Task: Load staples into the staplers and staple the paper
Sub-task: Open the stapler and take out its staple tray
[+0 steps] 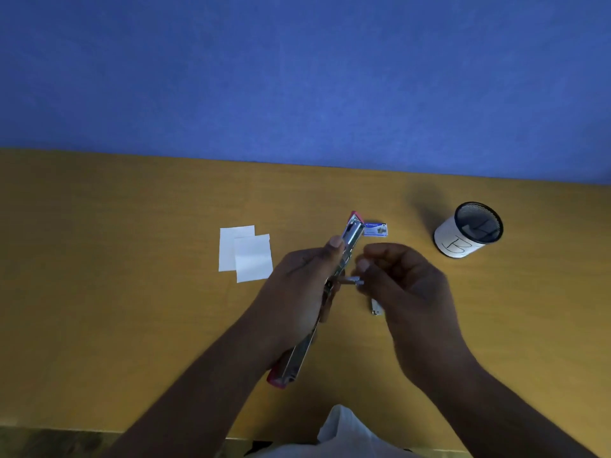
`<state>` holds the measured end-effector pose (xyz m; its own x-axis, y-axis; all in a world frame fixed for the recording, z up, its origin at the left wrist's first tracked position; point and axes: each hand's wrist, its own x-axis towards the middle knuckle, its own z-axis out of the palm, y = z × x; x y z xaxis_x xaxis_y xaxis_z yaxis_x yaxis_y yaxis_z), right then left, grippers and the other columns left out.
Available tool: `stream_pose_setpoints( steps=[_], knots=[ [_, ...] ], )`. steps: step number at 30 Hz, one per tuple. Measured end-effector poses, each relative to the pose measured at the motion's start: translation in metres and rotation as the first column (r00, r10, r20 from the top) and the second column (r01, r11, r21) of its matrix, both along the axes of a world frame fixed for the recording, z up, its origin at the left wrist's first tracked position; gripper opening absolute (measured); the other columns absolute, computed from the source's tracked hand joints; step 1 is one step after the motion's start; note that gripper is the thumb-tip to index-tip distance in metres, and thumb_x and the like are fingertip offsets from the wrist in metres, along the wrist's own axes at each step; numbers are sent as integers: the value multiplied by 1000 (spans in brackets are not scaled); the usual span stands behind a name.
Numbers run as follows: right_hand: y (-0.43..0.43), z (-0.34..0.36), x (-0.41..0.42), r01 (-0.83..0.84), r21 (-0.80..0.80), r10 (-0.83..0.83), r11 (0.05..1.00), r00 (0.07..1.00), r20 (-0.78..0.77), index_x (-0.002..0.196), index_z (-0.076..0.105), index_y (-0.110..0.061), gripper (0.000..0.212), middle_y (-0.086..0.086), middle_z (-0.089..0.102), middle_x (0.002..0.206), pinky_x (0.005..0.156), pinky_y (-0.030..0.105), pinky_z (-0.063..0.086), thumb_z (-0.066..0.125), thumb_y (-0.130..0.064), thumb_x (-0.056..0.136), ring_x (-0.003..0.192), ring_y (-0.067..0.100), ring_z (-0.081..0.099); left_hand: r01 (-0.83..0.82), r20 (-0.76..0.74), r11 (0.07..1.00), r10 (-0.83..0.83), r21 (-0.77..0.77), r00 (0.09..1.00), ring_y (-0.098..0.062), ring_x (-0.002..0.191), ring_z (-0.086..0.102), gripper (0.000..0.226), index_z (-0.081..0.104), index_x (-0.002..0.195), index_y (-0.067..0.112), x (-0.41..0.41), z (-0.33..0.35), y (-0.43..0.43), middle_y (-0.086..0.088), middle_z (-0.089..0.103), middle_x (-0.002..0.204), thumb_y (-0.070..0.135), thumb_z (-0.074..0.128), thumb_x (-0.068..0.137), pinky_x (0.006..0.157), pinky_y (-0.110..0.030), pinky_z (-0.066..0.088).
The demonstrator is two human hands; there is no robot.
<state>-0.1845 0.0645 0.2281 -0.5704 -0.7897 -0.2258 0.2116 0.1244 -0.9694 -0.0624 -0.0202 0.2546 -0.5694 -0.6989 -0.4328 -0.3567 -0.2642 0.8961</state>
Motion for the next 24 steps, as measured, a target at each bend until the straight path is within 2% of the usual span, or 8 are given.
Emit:
stream_pose_setpoints(
  steps=[2, 5, 9, 12, 15, 18, 20, 24],
  knots=[
    [3, 1, -3, -36, -40, 26, 999, 976, -216, 93, 71, -16, 17, 3, 74, 79, 60, 20, 52, 77, -7, 80, 70, 10, 68, 14, 17, 1000, -15, 28, 1000, -4, 32, 38, 58, 63, 60, 22, -1, 0, -2, 5, 43, 45, 59, 38, 97, 34, -12, 32],
    [4, 5, -4, -135, -56, 98, 989, 900, -425, 92, 72, -22, 22, -4, 73, 81, 60, 16, 52, 82, -10, 76, 71, 12, 69, 37, 39, 999, -38, 32, 999, -3, 31, 39, 58, 65, 65, 23, -2, -2, -1, 5, 43, 45, 65, 37, 94, 33, -12, 33],
    [3, 13, -5, -129, -40, 82, 991, 810, -581, 91, 70, -31, 26, -11, 69, 78, 59, 18, 52, 85, -20, 73, 70, 13, 67, 13, 38, 999, -14, 32, 999, 0, 31, 41, 54, 65, 55, 43, -4, 1, -1, 9, 45, 41, 66, 35, 94, 33, -13, 34],
    [2, 19, -5, -159, -42, 86, 986, 720, -688, 94, 70, -33, 30, -12, 66, 80, 57, 21, 51, 86, -19, 73, 68, 14, 64, 37, 31, 999, -38, 27, 999, -1, 31, 40, 57, 66, 55, 36, -4, 2, 0, 8, 46, 39, 62, 35, 96, 33, -12, 33],
    [2, 25, -4, -185, -26, 105, 982, 662, -742, 94, 73, -28, 25, -10, 65, 79, 55, 20, 49, 85, -21, 73, 67, 12, 63, 21, -25, 998, -20, 57, 999, -1, 29, 39, 56, 64, 57, 28, -6, 3, 0, 9, 50, 37, 55, 38, 99, 33, -9, 31],
    [1, 30, -3, -169, 18, 122, 986, 631, -766, 93, 76, -25, 21, -8, 67, 77, 55, 27, 53, 83, -22, 74, 65, 10, 64, 19, -31, 997, -17, 69, 999, 0, 30, 40, 54, 65, 55, 37, -6, 5, 0, 9, 54, 39, 54, 38, 99, 33, -10, 32],
    [1, 32, -2, -163, 46, 138, 985, 613, -778, 92, 76, -24, 18, -9, 67, 76, 55, 27, 54, 81, -24, 74, 65, 9, 64, 27, -29, 998, -25, 62, 999, 0, 30, 41, 54, 65, 56, 36, -6, 4, 0, 9, 56, 41, 54, 37, 99, 33, -10, 33],
    [-1, 38, 1, -124, 112, 166, 986, 685, -710, 82, 69, -43, 23, -15, 67, 71, 56, 18, 53, 81, -26, 72, 68, 6, 67, 22, -36, 997, -19, 75, 999, 0, 29, 39, 52, 66, 63, 29, -6, 4, 1, 11, 52, 39, 53, 38, 100, 33, -9, 31]
  ],
)
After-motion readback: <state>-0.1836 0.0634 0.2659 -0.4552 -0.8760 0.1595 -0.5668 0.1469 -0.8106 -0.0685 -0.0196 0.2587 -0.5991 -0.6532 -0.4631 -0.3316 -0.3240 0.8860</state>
